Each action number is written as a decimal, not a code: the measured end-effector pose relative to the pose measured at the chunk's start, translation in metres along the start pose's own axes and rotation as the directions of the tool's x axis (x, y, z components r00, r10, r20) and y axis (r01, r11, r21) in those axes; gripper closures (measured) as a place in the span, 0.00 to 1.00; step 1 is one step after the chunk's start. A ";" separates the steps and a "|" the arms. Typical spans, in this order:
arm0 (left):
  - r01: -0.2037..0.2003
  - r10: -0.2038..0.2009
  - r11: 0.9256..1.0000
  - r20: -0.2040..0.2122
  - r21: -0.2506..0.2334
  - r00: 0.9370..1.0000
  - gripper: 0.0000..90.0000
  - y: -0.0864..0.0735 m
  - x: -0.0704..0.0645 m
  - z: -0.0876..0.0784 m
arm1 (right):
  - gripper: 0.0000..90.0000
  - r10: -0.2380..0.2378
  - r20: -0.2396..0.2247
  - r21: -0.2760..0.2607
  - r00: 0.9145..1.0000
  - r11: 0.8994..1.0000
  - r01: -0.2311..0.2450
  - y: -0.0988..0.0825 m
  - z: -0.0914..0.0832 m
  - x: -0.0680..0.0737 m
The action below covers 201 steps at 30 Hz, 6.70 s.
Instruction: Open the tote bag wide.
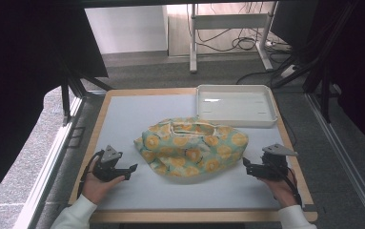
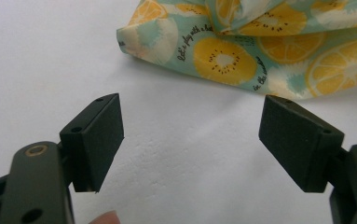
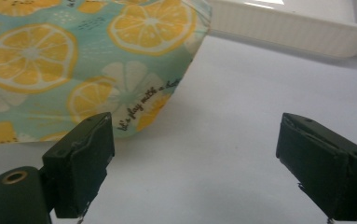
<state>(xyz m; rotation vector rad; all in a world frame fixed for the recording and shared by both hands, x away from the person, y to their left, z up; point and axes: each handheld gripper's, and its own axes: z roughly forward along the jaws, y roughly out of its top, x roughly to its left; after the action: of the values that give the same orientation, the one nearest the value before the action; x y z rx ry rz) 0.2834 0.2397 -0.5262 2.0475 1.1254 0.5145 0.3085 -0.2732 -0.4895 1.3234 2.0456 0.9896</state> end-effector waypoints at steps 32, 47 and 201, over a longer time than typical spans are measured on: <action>0.046 -0.047 0.999 -0.009 -0.028 0.999 0.28 0.005 -0.001 -0.010 | 0.17 0.024 -0.040 -0.018 0.999 1.000 -0.025 -0.002 0.007 -0.005; 0.031 -0.026 0.992 0.039 -0.122 0.999 0.35 0.040 -0.008 -0.034 | 0.20 0.024 -0.013 -0.028 1.000 0.999 -0.024 -0.001 0.008 -0.007; 0.020 -0.025 1.000 0.252 0.023 0.967 1.00 0.146 0.021 0.063 | 0.24 -0.082 -0.127 -0.029 0.988 0.996 0.079 0.097 0.018 0.011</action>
<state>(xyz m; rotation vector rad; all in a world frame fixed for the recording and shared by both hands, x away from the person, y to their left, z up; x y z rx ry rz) 0.4152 0.1810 -0.4565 2.0474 1.0022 0.2235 0.3705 -0.2329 -0.4231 1.1824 2.1574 1.0838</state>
